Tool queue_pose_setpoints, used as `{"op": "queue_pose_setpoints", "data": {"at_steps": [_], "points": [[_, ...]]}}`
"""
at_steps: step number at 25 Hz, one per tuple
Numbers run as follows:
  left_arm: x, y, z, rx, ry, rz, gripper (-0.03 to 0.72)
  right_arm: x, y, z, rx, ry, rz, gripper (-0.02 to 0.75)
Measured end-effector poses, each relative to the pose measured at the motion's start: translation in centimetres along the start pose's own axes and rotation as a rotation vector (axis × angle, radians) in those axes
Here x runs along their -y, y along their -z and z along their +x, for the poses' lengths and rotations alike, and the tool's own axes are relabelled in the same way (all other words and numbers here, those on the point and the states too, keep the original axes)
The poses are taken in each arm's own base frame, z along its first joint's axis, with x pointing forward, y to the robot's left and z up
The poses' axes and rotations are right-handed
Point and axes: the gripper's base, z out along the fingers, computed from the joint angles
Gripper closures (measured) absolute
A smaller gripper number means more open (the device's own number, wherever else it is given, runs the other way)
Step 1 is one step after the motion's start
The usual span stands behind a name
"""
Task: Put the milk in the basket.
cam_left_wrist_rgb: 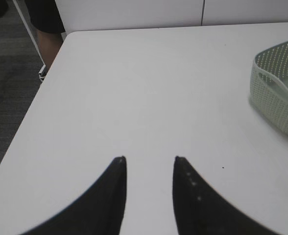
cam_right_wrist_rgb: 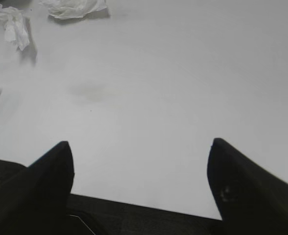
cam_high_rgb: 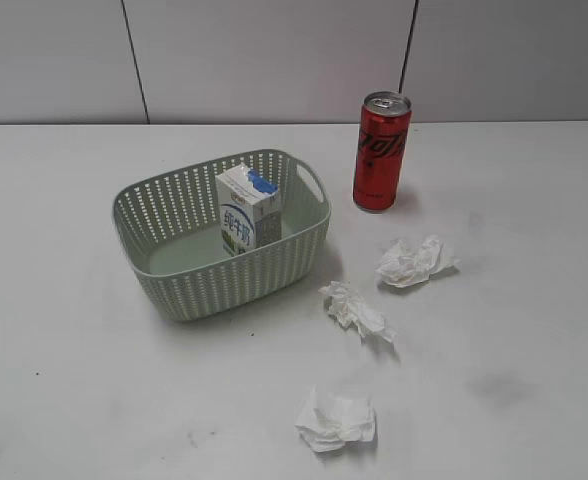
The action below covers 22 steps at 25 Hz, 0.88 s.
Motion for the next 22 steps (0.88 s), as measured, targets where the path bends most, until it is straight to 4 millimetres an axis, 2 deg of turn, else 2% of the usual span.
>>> {"op": "queue_pose_setpoints", "data": {"at_steps": [4, 10, 14, 22], "points": [[0.0, 0.0, 0.0, 0.0, 0.0, 0.0, 0.449, 0.2, 1.0, 0.6, 0.068, -0.035, 0.038, 0.195], [0.0, 0.0, 0.0, 0.0, 0.0, 0.0, 0.449, 0.3, 2.7, 1.9, 0.178, -0.16, 0.207, 0.3], [0.0, 0.0, 0.0, 0.0, 0.0, 0.0, 0.449, 0.0, 3.5, 2.6, 0.24, -0.201, 0.275, 0.345], [0.0, 0.0, 0.0, 0.001, 0.0, 0.0, 0.449, 0.0, 3.6, 2.6, 0.246, -0.203, 0.28, 0.388]]}}
